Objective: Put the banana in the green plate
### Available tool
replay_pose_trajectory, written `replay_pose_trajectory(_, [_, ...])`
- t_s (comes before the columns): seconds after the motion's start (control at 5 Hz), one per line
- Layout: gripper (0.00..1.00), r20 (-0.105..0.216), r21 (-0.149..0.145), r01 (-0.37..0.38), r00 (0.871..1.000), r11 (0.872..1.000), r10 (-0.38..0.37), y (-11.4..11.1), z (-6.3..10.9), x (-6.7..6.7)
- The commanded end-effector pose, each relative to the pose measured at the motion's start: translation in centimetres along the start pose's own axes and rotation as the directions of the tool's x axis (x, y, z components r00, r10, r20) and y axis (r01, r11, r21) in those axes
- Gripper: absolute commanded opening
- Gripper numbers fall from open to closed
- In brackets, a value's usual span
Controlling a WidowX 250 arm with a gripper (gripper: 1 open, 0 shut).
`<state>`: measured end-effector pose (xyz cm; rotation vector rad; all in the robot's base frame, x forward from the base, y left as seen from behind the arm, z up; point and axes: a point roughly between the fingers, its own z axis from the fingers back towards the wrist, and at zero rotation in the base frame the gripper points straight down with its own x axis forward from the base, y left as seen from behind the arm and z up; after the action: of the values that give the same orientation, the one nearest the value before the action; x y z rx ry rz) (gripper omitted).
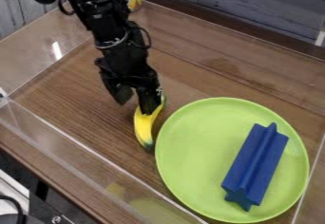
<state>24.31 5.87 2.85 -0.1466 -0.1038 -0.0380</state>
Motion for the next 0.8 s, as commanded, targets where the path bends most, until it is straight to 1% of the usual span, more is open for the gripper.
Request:
replay_pose_trajectory(0.0, [1.0,-0.057,-0.012,0.005,0.998,1.0,-0.006,-0.8,-2.1,-1.5])
replay_pose_trajectory(0.2, [1.0,-0.061,-0.017,0.025,0.998,1.0,-0.026,-1.6,-1.6,-1.6])
replay_pose_trajectory(0.4, [0.0,-0.06,-0.016,0.018,0.998,1.0,-0.019,-1.7,-1.2,-1.4])
replay_pose_trajectory(0.6, [0.0,-0.061,-0.012,0.011,0.998,1.0,-0.012,-1.7,-0.8,-1.2])
